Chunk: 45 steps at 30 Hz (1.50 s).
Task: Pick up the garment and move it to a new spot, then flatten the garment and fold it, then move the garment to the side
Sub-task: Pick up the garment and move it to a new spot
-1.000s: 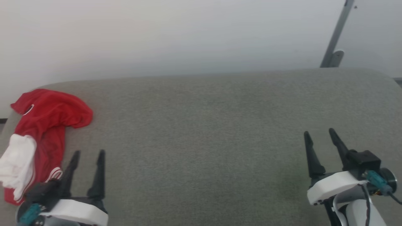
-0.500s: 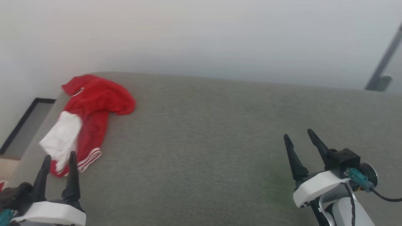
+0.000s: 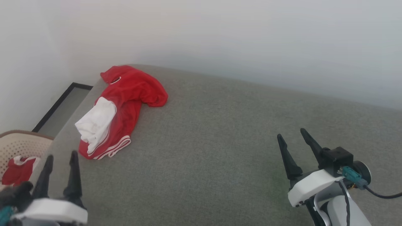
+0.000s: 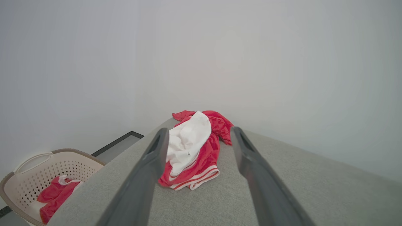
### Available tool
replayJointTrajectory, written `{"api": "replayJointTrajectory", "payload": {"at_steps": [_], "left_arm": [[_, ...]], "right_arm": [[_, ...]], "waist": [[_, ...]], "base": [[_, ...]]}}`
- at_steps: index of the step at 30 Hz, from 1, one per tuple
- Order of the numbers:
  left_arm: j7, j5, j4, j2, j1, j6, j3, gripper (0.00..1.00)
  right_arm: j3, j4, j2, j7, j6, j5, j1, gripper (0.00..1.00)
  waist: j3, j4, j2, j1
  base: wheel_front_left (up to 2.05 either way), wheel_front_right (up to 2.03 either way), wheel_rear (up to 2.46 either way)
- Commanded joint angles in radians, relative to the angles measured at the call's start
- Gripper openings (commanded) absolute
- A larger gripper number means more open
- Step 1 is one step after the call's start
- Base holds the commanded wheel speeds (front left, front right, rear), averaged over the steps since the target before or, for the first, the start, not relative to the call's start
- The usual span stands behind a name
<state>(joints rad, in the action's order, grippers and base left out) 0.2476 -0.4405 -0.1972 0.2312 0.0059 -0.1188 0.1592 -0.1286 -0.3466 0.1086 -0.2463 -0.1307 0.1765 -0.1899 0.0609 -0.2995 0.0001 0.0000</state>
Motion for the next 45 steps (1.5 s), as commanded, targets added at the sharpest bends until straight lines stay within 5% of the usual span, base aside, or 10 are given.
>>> {"api": "replayJointTrajectory", "payload": {"at_steps": [1, 16, 28, 39, 43, 44, 45], "left_arm": [[-0.019, -0.005, -0.003, 0.017, -0.044, 0.001, -0.006, 1.00], [-0.223, -0.092, -0.228, 0.177, -0.464, -0.011, -0.060, 1.00], [-0.410, -0.144, -0.644, 0.280, -0.854, -0.004, -0.091, 1.00], [-0.665, -0.127, -0.966, 0.234, -0.997, 0.017, -0.170, 1.00], [-0.660, -0.127, -1.017, 0.208, -1.009, 0.012, -0.188, 1.00], [-0.645, -0.135, -1.021, 0.206, -1.016, 0.009, -0.184, 0.86], [-0.610, -0.128, -1.014, 0.216, -1.027, 0.008, -0.186, 0.00]], "right_arm": [[-0.001, 0.004, 0.006, -0.002, 0.000, 0.007, -0.014, 1.00], [-0.002, 0.131, 0.074, 0.067, 0.000, -0.022, -0.144, 1.00], [0.030, 0.293, 0.116, 0.138, 0.000, -0.060, -0.247, 1.00], [0.052, 0.374, 0.132, 0.173, 0.000, -0.077, -0.254, 1.00], [0.051, 0.386, 0.132, 0.183, 0.000, -0.082, -0.259, 1.00], [0.051, 0.387, 0.132, 0.183, 0.000, -0.081, -0.261, 1.00], [0.052, 0.388, 0.134, 0.185, 0.000, -0.084, -0.262, 1.00]], "waist": [[-0.013, -0.004, -0.0001, 0.0000], [-0.270, 0.105, -0.0001, 0.0000], [-0.574, 0.207, -0.0001, 0.0000], [-0.679, 0.212, -0.0001, 0.0000], [-0.686, 0.208, -0.0001, 0.0000], [-0.685, 0.207, -0.0001, 0.0000], [-0.683, 0.206, -0.0001, 0.0000]], "base": [[0.00, 0.00, 0.00], [0.00, 0.00, 0.00], [0.00, 0.00, 0.00], [0.00, 0.00, 0.00], [0.00, 0.00, 0.00], [0.00, 0.00, 0.00], [0.00, 0.00, 0.00]]}}
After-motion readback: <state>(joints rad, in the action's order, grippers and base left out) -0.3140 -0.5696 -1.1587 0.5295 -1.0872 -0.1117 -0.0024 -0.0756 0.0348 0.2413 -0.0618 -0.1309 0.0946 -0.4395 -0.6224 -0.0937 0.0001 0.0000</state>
